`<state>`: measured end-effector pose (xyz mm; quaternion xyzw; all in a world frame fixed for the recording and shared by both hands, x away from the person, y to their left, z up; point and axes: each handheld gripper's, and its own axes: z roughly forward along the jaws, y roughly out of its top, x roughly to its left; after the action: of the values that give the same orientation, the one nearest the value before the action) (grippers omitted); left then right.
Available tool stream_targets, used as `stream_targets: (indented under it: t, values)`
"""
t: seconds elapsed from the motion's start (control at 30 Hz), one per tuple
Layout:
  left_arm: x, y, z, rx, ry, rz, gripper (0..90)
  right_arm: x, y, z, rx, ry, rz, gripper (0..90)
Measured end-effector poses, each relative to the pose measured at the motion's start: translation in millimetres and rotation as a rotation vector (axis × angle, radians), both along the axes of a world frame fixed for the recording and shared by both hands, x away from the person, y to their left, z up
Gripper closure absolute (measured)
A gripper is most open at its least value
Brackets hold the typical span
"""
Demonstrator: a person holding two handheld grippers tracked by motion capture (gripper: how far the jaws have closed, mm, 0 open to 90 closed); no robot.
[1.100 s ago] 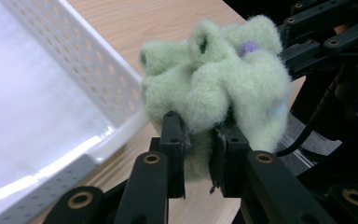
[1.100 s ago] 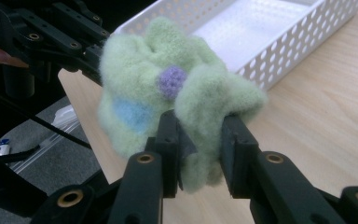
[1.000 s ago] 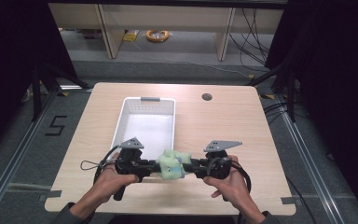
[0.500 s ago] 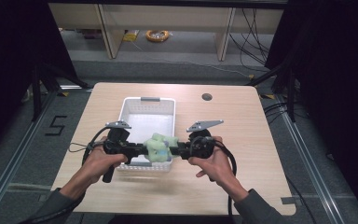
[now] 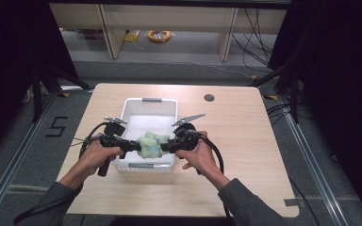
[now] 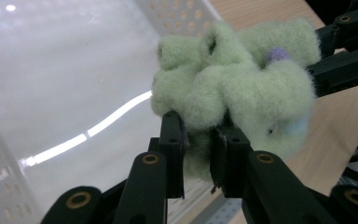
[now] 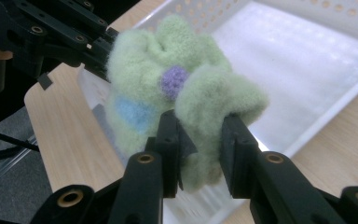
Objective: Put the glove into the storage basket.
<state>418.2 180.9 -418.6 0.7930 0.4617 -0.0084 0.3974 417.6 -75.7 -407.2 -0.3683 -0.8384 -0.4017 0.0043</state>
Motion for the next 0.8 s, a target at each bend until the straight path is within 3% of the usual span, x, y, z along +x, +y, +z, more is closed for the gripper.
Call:
stream_targets:
  t: [0.1, 0.27, 0.37, 0.4, 0.43, 0.5, 0.53, 0.57, 0.6, 0.63, 0.73, 0.8]
  values:
    - [5.0, 4.1, -6.5, 0.029, 0.017, 0.008, 75.1, 5.1, 8.4, -8.2, -0.005, 0.01, -0.009, 71.6]
    - [12.0, 9.3, -15.0, 0.043, 0.051, 0.011, 74.6, 12.5, 19.2, -19.9, -0.042, 0.058, 0.005, 71.3]
    - [16.9, 12.1, -21.0, 0.07, 0.07, -0.015, 74.6, 15.5, 23.9, -26.6, -0.057, 0.073, 0.012, 71.0]
    - [17.2, 10.6, -22.5, 0.067, 0.072, 0.0, 74.5, 16.6, 25.4, -29.1, -0.067, 0.073, 0.014, 70.9]
    - [17.8, 9.7, -24.1, 0.066, 0.073, 0.004, 74.4, 16.1, 27.1, -29.9, -0.084, 0.103, -0.008, 70.6]
    - [20.2, 9.7, -26.8, 0.085, 0.082, -0.005, 74.3, 17.6, 28.9, -33.5, -0.09, 0.099, -0.008, 70.3]
    - [20.7, 9.3, -27.9, 0.086, 0.085, -0.005, 74.3, 17.9, 30.1, -35.2, -0.105, 0.12, -0.019, 69.9]
    - [21.7, 10.2, -28.9, 0.1, 0.09, -0.022, 74.2, 19.2, 30.5, -37.1, -0.102, 0.104, -0.009, 69.6]
    - [21.8, 9.3, -30.0, 0.1, 0.092, -0.019, 74.2, 18.7, 31.8, -37.4, -0.11, 0.125, -0.014, 69.4]
    - [21.7, 8.0, -31.0, 0.09, 0.095, -0.017, 74.1, 20.4, 31.7, -39.1, -0.119, 0.102, -0.007, 69.2]
    - [22.5, 7.5, -32.1, 0.134, 0.096, -0.043, 73.8, 20.6, 34.8, -41.6, -0.155, 0.103, -0.004, 68.0]
    - [23.2, 6.3, -33.7, 0.137, 0.096, -0.032, 73.4, 21.0, 36.0, -43.0, -0.166, 0.106, -0.003, 67.2]
